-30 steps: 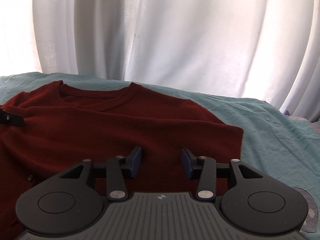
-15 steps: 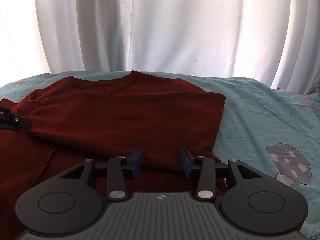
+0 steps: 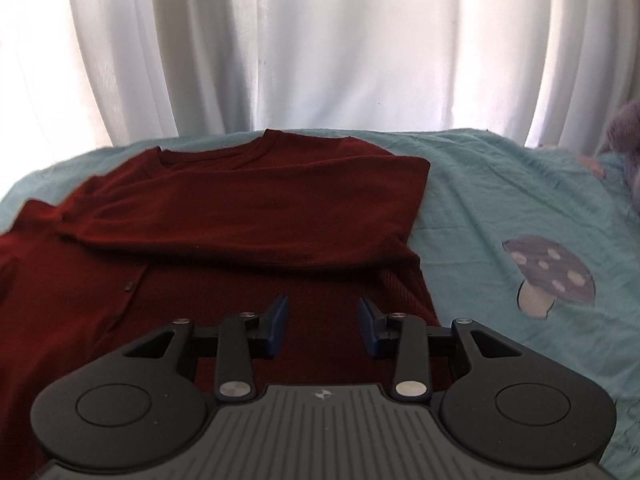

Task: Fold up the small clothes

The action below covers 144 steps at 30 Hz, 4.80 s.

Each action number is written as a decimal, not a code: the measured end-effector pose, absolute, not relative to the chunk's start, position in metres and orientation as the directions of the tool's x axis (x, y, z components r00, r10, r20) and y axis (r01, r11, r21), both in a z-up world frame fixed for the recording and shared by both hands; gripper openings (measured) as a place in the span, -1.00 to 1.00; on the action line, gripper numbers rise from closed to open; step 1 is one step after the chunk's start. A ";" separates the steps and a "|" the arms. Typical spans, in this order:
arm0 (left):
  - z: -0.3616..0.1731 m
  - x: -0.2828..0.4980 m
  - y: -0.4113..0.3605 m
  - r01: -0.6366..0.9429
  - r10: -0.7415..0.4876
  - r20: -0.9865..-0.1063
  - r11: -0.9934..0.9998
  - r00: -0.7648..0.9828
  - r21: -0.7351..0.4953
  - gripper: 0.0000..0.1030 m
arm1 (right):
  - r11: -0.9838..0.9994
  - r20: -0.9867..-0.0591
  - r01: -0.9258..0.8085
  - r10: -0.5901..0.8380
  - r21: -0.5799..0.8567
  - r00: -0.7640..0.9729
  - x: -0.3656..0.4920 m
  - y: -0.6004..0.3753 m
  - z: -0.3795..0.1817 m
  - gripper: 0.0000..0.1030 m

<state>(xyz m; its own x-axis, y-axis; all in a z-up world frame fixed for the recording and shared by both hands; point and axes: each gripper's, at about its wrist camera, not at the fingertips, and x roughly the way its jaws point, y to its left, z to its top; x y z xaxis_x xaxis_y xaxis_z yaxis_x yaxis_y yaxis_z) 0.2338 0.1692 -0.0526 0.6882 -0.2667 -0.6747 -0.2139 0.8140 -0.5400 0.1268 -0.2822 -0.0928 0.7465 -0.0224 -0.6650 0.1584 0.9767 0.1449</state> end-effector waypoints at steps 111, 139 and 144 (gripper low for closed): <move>-0.066 0.256 0.099 -0.010 -0.335 -0.676 0.892 0.656 -0.452 0.41 | 0.936 -0.641 0.204 0.029 0.287 0.767 0.267 -0.286 -0.077 -0.87; -0.109 0.355 0.003 0.119 -0.114 -0.608 0.992 0.786 -0.032 0.99 | 0.796 -0.456 0.006 0.341 0.606 0.822 0.301 -0.309 -0.138 -0.84; -0.110 0.359 0.013 0.110 -0.131 -0.608 0.991 0.783 -0.071 1.00 | 0.863 -0.490 0.083 0.203 0.499 0.848 0.285 -0.383 -0.139 -1.00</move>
<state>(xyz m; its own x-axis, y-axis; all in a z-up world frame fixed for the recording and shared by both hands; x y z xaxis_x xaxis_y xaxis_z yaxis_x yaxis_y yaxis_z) 0.3586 0.0132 -0.1104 0.7835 -0.1307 -0.6075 0.1100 0.9914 -0.0714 0.2850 -0.3835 -0.1391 0.8476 0.2025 -0.4904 0.0827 0.8625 0.4992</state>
